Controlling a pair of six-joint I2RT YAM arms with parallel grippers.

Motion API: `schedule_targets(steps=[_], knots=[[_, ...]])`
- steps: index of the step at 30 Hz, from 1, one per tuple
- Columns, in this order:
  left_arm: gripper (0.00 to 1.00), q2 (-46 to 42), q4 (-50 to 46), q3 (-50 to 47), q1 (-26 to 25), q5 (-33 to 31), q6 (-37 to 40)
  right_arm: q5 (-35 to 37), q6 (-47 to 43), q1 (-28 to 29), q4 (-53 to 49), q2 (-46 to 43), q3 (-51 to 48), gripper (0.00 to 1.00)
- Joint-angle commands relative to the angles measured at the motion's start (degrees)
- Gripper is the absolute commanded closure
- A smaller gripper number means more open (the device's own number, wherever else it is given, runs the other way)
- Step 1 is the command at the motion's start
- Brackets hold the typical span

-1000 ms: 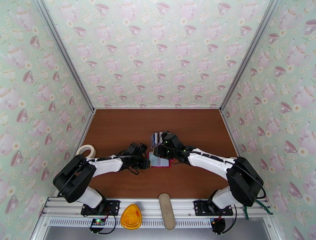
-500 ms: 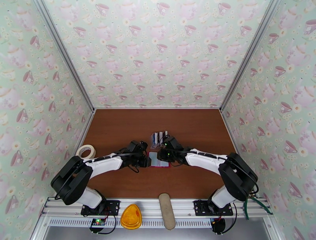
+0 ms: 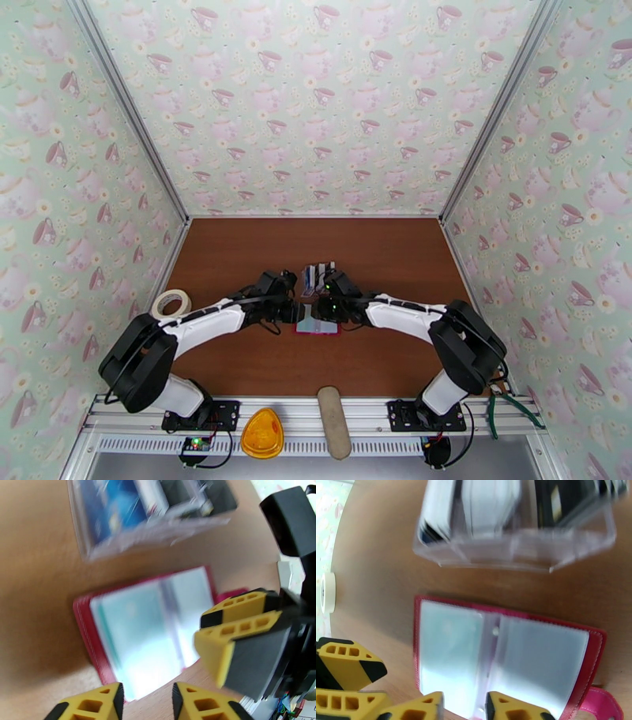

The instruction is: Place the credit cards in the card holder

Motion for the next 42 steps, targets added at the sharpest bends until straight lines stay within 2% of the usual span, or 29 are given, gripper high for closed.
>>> schedule_targets(steps=[1, 10, 18, 25, 42], knots=[[0.57, 1.7, -1.22, 4.11, 1.44, -1.95, 0.82, 5.25, -3.56, -0.72, -7.06, -2.76, 4.54, 0.57], [0.57, 7.32, 1.25, 11.46, 5.2, -2.29, -0.85, 10.7, -9.21, -5.04, -16.81, -2.15, 14.13, 0.54], [0.58, 14.08, 8.62, 12.23, 7.22, 3.86, -1.99, 13.07, -12.98, -8.66, -21.53, 0.25, 20.32, 0.53], [0.58, 15.7, 11.96, 10.52, 7.49, 5.23, -2.58, 15.47, -15.0, -9.34, -24.11, 3.63, 24.39, 0.52], [0.58, 20.27, 8.6, 12.96, 7.85, 6.38, -2.29, 16.94, -18.07, -9.33, -28.26, 12.06, 32.07, 0.49]])
